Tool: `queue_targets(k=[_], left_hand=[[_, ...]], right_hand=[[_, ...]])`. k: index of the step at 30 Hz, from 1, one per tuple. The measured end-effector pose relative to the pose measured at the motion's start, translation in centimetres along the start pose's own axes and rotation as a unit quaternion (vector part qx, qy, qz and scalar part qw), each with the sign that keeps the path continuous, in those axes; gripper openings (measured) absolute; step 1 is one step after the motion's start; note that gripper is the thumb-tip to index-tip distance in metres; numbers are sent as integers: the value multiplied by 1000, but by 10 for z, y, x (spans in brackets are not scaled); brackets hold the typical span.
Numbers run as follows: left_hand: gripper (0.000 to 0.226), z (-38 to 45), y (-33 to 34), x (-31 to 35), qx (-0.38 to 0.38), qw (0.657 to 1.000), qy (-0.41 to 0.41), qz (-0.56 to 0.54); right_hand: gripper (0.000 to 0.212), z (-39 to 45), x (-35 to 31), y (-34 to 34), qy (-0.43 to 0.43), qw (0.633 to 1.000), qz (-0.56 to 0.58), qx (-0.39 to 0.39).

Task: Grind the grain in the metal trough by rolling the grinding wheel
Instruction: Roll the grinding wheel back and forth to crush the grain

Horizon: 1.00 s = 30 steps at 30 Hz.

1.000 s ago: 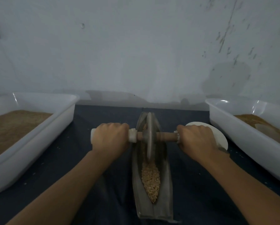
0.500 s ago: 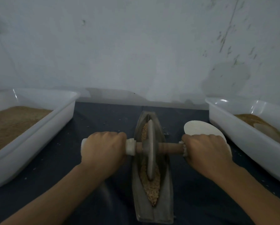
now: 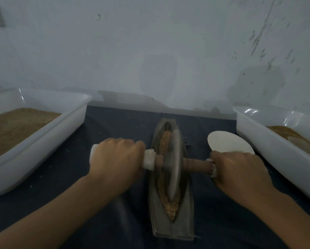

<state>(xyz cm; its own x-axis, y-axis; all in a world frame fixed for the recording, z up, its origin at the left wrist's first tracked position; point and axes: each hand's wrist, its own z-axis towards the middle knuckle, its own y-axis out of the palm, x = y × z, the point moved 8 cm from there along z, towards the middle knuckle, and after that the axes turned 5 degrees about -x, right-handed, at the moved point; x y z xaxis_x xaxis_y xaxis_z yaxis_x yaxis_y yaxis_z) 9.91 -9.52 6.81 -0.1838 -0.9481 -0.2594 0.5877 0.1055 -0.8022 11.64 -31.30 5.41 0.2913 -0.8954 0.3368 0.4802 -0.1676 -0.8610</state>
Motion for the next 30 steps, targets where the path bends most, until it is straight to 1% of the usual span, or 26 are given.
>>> queue_targets(k=[2,5,8,11,13,15,18,20,22,25,27,30], left_hand=[[57,-4,-3,-1,7,1000,3,-23],[56,4,11,-4,-3,999,-9,-36],[50,22,35,-9,3,999,-31,-29],[43,41,50,-15,-4,998,-54,-9],[36,46,52,-17,-13,998,-67,-11],[32,40,48,-17,-20,997,-71,-19],[42,17,26,-9,-22,999,-45,7],[51,3,7,-5,-10,999,-28,13],[53,-8,3,-3,-21,999,-23,15],[44,-5,11,-3,-49,998,-26,41],[36,7,22,-5,-43,998,-34,43],[31,32,40,-11,-43,997,-52,28]], right_hand=[[33,-5,-1,-7,0,1000,1,15],[34,12,-1,0,1,1000,-1,9],[31,40,1,10,3,1000,-7,26],[29,61,7,18,30,998,-37,34],[30,63,8,18,33,998,-40,38],[33,55,5,15,23,999,-38,25],[41,29,-2,0,-2,1000,-23,19],[39,9,-4,-8,-11,1000,-10,23],[37,-5,-5,-12,-20,999,3,29],[36,-1,-3,-8,-15,999,6,31],[37,14,-1,1,-6,1000,-3,30],[32,44,5,17,9,999,-15,35]])
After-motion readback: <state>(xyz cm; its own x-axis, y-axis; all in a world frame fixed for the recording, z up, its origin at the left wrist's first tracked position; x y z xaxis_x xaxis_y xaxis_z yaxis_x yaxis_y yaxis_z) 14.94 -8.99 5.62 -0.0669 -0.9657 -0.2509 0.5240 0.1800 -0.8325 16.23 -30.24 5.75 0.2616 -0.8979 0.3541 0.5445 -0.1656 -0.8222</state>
